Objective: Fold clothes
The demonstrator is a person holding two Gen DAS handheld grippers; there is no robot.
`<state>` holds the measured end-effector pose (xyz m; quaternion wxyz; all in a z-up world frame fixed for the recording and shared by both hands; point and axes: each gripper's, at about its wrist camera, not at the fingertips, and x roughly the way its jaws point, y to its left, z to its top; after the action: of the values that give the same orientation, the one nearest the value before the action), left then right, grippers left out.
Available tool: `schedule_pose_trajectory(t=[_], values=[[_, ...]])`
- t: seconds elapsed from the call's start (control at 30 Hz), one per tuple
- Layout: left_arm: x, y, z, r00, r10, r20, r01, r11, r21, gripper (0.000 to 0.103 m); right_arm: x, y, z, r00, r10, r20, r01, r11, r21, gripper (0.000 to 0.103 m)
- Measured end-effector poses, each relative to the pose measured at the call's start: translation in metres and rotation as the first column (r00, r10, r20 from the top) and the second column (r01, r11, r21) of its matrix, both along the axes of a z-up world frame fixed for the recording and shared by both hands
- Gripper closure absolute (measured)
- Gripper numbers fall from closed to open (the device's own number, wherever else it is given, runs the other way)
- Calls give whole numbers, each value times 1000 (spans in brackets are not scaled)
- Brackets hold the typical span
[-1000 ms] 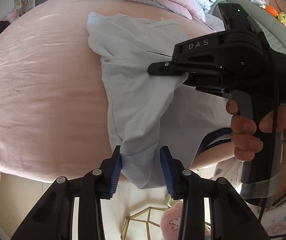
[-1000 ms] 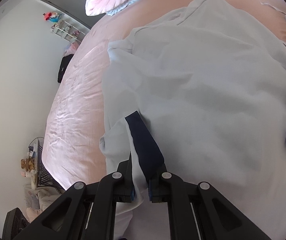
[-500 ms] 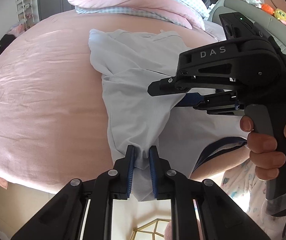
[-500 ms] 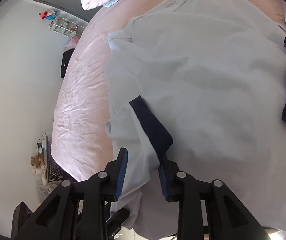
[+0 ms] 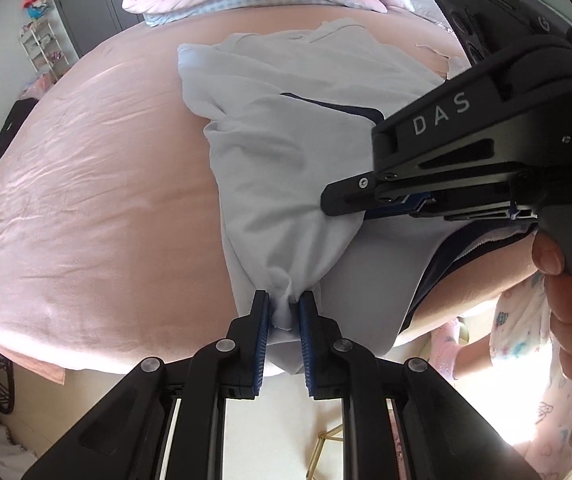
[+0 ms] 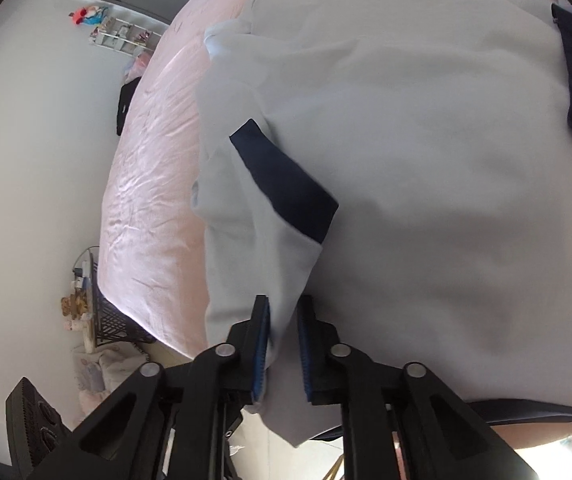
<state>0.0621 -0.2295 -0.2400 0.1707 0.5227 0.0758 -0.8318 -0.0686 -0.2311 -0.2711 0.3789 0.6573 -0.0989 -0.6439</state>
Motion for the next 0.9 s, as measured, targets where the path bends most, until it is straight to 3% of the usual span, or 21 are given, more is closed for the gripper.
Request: schedule_pose_trajectory(t=[0.17, 0.43, 0.67, 0.9], values=[[6, -6, 5, 1000, 27, -3, -26, 999, 41, 90, -2, 3, -6, 1000, -6, 10, 6, 1000, -6, 99], [1, -27, 37, 987, 121, -107, -100, 978, 185, 89, -2, 2, -3, 999, 41, -7, -41, 999, 7, 99], [-6, -32, 43, 980, 169, -104, -150, 974, 168, 89, -1, 15, 22, 993, 77, -92, -73, 996, 45, 96], [-23, -36, 24, 983, 165, -81, -146, 969, 198, 89, -12, 57, 41, 988, 37, -147, -28, 998, 60, 94]])
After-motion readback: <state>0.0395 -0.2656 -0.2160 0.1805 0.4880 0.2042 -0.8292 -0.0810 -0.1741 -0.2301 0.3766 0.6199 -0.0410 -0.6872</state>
